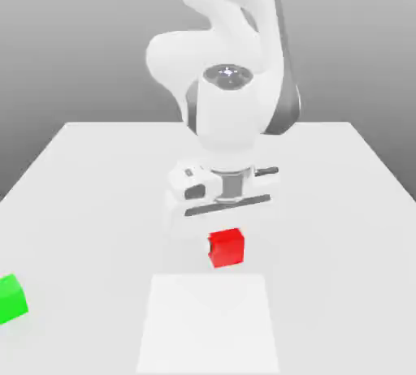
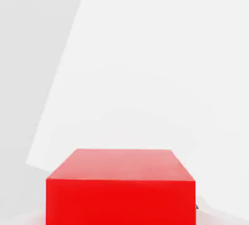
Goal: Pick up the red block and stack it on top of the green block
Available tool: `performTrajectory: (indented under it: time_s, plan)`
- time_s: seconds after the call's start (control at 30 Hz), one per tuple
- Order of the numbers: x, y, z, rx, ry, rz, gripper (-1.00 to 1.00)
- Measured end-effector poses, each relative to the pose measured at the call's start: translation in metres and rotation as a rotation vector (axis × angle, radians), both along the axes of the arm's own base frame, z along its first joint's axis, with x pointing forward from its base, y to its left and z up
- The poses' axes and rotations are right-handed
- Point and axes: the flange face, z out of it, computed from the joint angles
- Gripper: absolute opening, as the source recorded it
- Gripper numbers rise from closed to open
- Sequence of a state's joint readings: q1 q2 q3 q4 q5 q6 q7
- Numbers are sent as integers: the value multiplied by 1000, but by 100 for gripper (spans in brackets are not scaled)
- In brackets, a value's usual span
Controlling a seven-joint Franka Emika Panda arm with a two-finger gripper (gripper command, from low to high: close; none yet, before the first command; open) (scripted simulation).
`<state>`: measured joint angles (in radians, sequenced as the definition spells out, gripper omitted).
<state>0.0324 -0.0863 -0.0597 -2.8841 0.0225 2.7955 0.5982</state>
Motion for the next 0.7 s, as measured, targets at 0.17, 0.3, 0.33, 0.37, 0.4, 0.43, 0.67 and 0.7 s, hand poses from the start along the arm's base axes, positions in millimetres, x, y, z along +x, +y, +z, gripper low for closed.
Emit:
performTrajectory:
  time_s: [0.17,0.3,0.33,0.37,0.4,0.43,0.67,0.7]
  plan:
    - [35,-120,11,15,5,-459,-100]
    - [40,-216,20,11,7,-787,-100]
    - [39,-240,23,8,7,-864,-100]
    - [36,-263,26,3,6,-941,-100]
    - [31,-288,28,-2,6,-1018,-100]
    - [27,-306,27,-6,5,-1077,-100]
    - [22,-325,-27,-12,5,-1135,100]
    - [22,-325,-27,-12,5,-1135,100]
